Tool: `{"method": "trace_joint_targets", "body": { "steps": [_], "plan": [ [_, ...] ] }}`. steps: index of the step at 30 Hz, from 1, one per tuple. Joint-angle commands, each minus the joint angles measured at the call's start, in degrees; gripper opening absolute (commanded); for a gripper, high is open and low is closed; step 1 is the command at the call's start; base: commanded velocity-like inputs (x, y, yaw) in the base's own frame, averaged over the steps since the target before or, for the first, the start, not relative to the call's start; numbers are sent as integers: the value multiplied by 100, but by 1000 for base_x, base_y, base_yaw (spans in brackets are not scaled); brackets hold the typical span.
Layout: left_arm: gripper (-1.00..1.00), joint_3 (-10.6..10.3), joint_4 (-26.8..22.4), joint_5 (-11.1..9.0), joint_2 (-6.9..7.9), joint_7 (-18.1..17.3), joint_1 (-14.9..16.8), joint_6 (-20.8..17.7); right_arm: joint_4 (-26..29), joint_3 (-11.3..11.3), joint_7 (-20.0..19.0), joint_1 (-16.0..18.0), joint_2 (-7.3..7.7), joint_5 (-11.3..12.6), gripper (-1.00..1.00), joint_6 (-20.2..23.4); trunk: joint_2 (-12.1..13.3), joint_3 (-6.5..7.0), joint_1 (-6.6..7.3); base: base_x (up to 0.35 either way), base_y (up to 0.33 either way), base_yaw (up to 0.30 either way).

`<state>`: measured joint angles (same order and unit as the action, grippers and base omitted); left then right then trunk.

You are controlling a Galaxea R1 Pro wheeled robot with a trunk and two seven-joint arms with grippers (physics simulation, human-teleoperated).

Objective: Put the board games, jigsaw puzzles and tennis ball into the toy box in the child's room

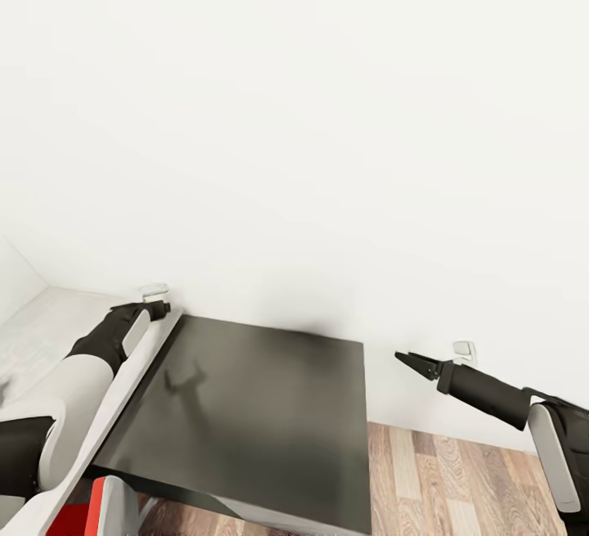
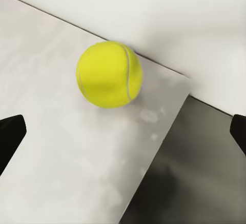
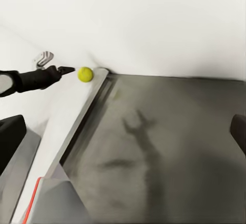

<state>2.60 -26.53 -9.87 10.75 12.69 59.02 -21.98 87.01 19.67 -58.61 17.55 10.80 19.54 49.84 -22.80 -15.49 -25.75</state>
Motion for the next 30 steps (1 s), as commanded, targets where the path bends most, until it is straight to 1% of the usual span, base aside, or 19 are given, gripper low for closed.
{"method": "trace_joint_targets", "body": {
  "steps": [1, 5, 8, 10, 12, 14, 17, 22, 24, 26, 30],
  "plan": [
    [100, -3, -12, -60, 0, 31, 3, -26, -3, 1, -24, 4, -8, 8, 100, 29, -12, -20, -3, 0, 0, 0],
    [100, -5, -23, -59, -5, 33, 4, -24, -28, -14, -45, 3, -33, -1, 100, 35, -12, -58, -3, 0, 0, 0],
    [100, -1, -26, -59, -6, 32, 6, -1, -23, -3, -63, 5, -1, 1, 100, 45, -12, -86, -3, 0, 0, 0],
    [100, 1, -28, -59, -14, 34, 12, 79, -39, 3, -97, 4, 17, 5, 100, 48, -12, -105, -3, 0, 0, 0],
    [100, 2, -32, -59, -50, 36, 29, 159, -50, 4, -123, 4, 23, 1, 100, 47, -12, -124, -3, 0, 0, 0],
    [100, -2, -35, -59, -130, 34, 51, 216, -52, 2, -140, 3, 22, -1, 100, 46, -12, -143, -3, 0, 0, 0],
    [100, -6, -36, -59, -174, 33, 64, 241, -52, 2, -146, 3, 20, -2, 100, 44, -12, -171, -3, 0, 0, 0],
    [100, -19, -36, -55, -191, 32, 89, 264, -52, 2, -150, 3, 19, -3, 100, 44, -12, -218, -3, 0, 0, 0],
    [100, -21, -36, -52, -189, 32, 161, 277, -53, 2, -151, 3, 19, -3, 100, 44, -12, -237, -3, 0, 0, 0],
    [100, -22, -36, -29, -182, 32, 252, 284, -54, 2, -151, 5, 19, -3, 100, 43, -12, -256, -3, 0, 0, 0],
    [100, -23, -36, 143, -170, 36, 335, 292, -54, 2, -148, 4, 18, -3, 100, 43, -12, -293, -3, 0, 0, 0]
  ]
}}
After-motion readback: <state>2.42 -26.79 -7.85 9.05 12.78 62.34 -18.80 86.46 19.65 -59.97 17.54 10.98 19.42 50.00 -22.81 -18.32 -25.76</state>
